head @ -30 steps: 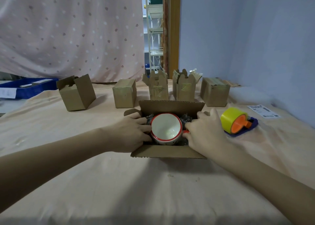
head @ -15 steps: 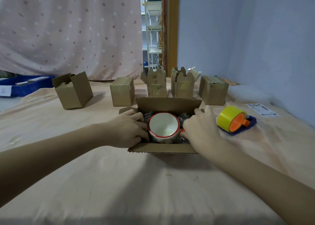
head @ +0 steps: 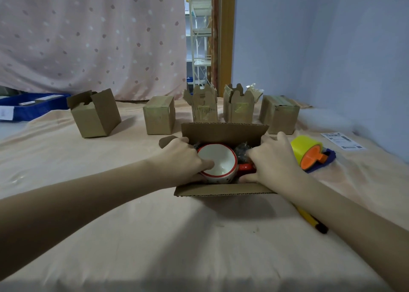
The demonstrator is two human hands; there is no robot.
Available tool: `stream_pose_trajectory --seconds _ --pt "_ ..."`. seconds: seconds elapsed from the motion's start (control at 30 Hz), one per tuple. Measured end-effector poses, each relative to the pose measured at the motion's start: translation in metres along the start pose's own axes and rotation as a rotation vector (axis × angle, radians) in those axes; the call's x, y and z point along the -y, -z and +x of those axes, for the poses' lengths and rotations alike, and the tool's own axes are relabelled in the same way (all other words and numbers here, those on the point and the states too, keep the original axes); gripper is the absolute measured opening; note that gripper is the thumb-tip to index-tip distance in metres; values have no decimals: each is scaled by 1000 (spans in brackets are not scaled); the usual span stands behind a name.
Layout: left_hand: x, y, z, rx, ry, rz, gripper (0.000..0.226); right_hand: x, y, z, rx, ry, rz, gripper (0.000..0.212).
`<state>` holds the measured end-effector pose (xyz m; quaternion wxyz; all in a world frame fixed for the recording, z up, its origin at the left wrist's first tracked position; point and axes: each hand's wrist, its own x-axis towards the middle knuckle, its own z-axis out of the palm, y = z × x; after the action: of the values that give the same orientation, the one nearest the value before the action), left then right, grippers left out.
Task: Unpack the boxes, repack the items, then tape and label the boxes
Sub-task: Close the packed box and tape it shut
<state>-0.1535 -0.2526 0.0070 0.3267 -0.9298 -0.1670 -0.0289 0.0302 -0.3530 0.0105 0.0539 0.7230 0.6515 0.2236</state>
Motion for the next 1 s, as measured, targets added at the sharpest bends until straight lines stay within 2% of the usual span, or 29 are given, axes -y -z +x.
stream_pose_trajectory --seconds 0.1,0.2,0.27,0.33,0.4,0.5,0.53,0.6,0.67,0.7,0.73,0.8,0.87,0.9,0.93,1.0 --pt "4 -2 -6 -66 -69 8 16 -2 -1 -1 -2 11 13 50" --pt "4 5 -1 -77 -94 -6 31 -5 -2 -1 17 24 17 50" --pt "0 8 4 -104 -86 9 33 -6 -2 0 29 42 0 50" --pt "-3 7 9 -50 -98 4 31 -5 -1 2 39 69 -28 50" --pt "-6 3 13 68 -111 29 30 -4 0 2 54 83 -50 52" --pt "-5 -6 19 51 -133 41 18 -5 1 1 57 77 -66 50" --pt "-3 -7 21 104 -126 50 13 -3 2 1 55 75 -85 47" --pt "-1 -2 21 151 -85 -11 20 5 8 3 66 74 -140 35" --pt "2 -6 18 91 -58 -8 35 18 19 6 116 67 -195 20" --pt "2 -8 14 9 -71 6 43 25 24 6 148 62 -222 16" --pt "3 -11 10 -7 -76 17 47 31 28 6 153 70 -260 16" --pt "5 -22 8 -127 -54 -7 43 39 38 7 73 116 -349 17" --pt "6 -24 10 -173 -41 -54 33 40 45 12 12 180 -246 15" --pt "6 -23 13 -182 -50 -67 30 37 44 17 35 249 -93 10" --pt "7 -21 15 -158 -46 -82 31 33 41 25 107 316 106 14" --pt "10 -19 16 12 15 -69 37 23 28 41 337 390 414 27"
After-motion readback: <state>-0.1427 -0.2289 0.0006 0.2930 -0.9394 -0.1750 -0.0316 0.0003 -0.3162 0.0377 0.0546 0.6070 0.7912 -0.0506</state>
